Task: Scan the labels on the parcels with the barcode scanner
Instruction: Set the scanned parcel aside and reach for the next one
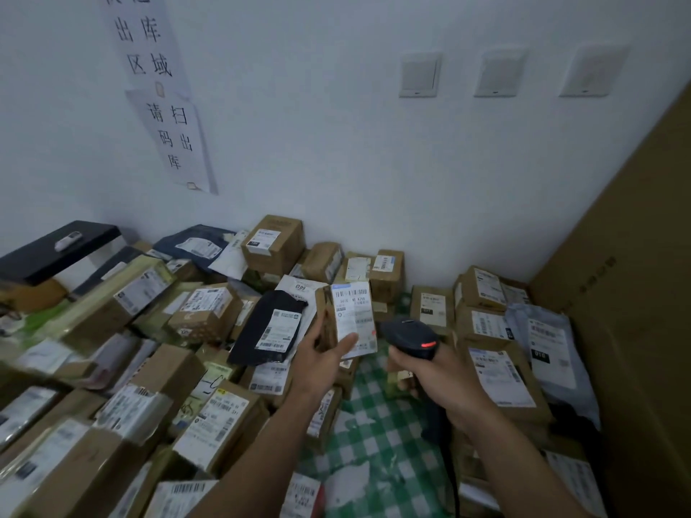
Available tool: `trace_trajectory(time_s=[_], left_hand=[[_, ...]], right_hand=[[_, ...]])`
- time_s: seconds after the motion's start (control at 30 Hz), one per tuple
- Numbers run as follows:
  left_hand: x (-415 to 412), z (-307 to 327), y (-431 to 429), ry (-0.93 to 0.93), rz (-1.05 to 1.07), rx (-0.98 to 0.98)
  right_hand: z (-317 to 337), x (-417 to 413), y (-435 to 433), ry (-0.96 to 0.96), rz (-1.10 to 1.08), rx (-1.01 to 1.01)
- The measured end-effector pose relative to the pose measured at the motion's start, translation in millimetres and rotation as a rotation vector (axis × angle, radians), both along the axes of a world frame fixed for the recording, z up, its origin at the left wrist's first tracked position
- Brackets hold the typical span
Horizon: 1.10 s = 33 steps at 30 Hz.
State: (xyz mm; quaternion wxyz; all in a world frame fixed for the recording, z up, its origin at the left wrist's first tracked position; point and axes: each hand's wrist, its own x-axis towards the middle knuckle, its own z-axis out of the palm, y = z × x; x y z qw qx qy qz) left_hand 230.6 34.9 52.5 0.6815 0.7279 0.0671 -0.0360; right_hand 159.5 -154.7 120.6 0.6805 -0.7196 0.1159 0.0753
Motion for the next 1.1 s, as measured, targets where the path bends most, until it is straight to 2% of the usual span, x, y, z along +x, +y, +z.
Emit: trace_trajectory(time_s=[0.13, 0.47, 0.97, 1.1], left_hand=[[5.9, -10.4, 1.0, 0.026, 0.017, 0.042], [7.3, -17.6, -1.3, 0.021, 0.007, 0.156], [15.5, -28.3, -1.9, 0.041, -0.022, 0.111], [16.2, -35.6, 1.9, 0.03, 0.028, 0.177]], right_hand=[[-4.9, -4.2, 3.7, 0.084, 0.104, -0.022], [-9.1, -0.3, 2.6, 0.147, 0.101, 0.007], [-28.7, 15.4, -4.9, 0.214, 0.098, 0.036], [-35.9, 21.2, -11.5, 0.222, 0.062, 0.072]])
